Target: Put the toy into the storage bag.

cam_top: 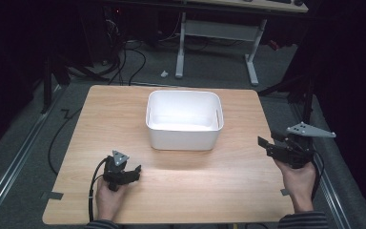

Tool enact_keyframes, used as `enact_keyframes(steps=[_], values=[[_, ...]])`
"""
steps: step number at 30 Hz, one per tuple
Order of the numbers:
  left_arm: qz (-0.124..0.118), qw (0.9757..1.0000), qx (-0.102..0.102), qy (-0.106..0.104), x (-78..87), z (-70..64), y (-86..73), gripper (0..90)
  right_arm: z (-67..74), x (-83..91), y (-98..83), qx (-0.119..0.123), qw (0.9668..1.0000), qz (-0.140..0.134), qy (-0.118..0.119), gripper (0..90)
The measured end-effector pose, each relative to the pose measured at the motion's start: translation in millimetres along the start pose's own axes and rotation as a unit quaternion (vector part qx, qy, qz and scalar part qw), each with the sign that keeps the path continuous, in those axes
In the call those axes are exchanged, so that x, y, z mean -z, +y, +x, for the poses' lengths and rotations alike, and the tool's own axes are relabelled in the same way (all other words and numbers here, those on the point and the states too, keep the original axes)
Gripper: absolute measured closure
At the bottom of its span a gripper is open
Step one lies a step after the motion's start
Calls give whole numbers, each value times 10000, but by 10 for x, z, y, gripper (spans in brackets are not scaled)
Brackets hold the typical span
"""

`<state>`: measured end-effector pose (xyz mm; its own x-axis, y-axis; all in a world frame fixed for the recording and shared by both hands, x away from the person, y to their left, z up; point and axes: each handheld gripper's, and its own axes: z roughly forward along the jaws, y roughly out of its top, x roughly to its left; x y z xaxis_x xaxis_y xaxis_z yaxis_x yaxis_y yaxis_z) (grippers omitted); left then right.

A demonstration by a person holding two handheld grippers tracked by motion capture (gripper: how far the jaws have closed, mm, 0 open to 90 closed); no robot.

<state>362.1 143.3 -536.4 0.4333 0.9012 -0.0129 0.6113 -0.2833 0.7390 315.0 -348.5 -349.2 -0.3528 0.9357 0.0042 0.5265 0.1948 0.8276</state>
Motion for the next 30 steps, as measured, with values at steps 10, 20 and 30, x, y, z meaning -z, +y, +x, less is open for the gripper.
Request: enact_keyframes(steps=[10,20,30], values=[[0,10000,0,1,0,0,0,230,-10,26,-161,-77,10000,-56,25,426],[1,10000,-1,1,0,0,0,230,14,33,-308,-90,9999,1,81,423],[1,10000,-2,1,0,0,0,229,38,-29,-438,-106,9999,10,112,425]])
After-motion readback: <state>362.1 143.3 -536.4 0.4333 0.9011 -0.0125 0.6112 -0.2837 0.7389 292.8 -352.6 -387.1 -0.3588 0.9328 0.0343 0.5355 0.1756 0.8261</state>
